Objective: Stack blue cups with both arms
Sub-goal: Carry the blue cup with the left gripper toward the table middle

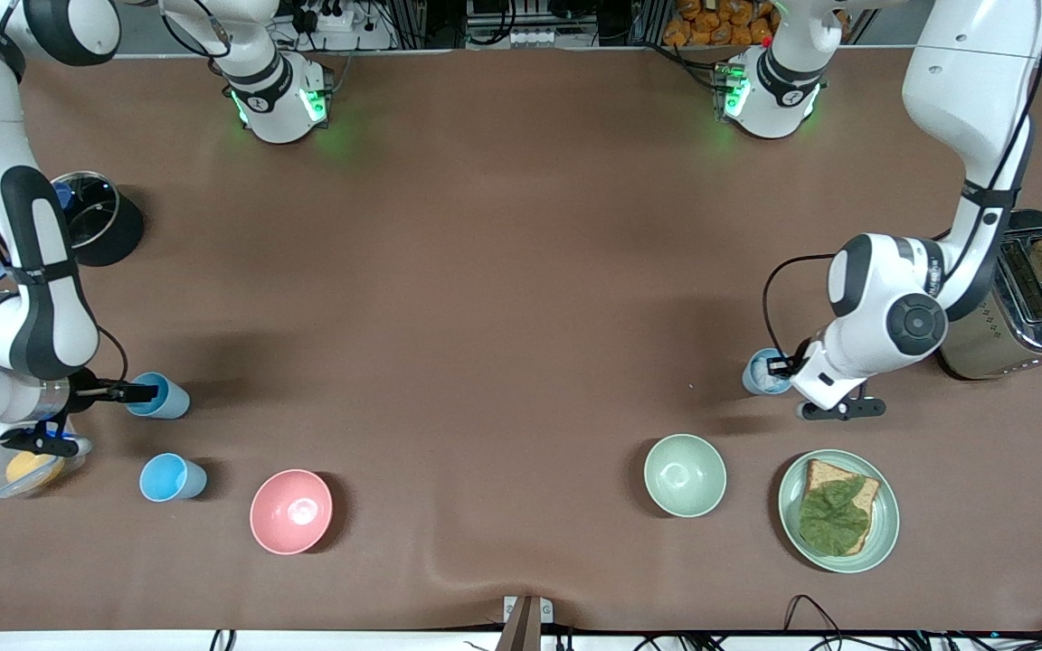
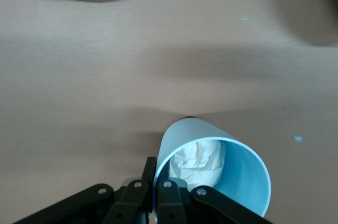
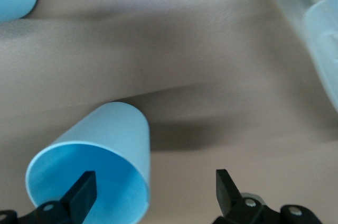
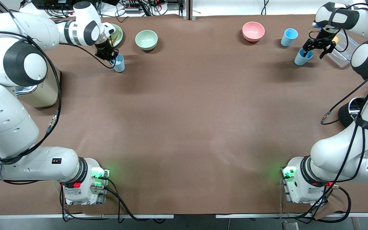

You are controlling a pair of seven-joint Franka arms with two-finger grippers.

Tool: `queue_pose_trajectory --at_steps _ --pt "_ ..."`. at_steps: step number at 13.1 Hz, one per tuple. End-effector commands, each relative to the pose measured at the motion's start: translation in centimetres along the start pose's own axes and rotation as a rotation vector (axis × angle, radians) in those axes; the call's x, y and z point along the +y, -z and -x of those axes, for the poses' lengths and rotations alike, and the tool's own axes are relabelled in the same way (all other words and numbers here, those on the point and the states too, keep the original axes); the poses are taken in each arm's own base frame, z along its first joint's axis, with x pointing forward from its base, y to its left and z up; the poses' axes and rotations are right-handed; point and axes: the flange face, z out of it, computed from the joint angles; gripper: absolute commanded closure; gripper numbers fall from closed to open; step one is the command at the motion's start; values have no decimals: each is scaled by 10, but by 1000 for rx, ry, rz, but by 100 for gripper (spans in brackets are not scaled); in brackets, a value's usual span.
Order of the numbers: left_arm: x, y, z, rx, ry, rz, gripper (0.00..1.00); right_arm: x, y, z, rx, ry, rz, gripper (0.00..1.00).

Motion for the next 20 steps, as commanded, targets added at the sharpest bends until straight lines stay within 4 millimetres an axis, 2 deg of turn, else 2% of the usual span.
queue_pose_trajectory --at_steps 1,2,3,6,7,9,12,13,16,18,20 --pt "56 19 10 26 71 20 100 3 -7 0 12 -16 -30 0" --pt "81 19 17 27 119 21 100 4 -12 1 15 -18 -30 0" --pt "108 21 25 32 160 23 100 4 -16 1 27 -18 -29 13" --pt "170 24 37 47 265 38 100 8 -16 1 32 -24 -30 74" --pt "188 26 42 52 286 44 100 8 -16 1 32 -24 -30 88" --pt "220 30 49 63 333 60 100 9 -16 1 32 -26 -30 100" --pt "284 28 67 70 401 89 100 8 -15 1 34 -24 -30 100" --pt "294 27 68 72 424 97 100 8 -15 1 34 -24 -30 100" --pt "303 27 70 72 440 104 100 7 -14 2 28 -25 -30 100" --pt "310 27 75 69 461 107 100 -5 -7 5 4 -23 -32 100" --pt "333 30 83 69 468 129 100 -20 -1 9 -22 -32 -81 100"
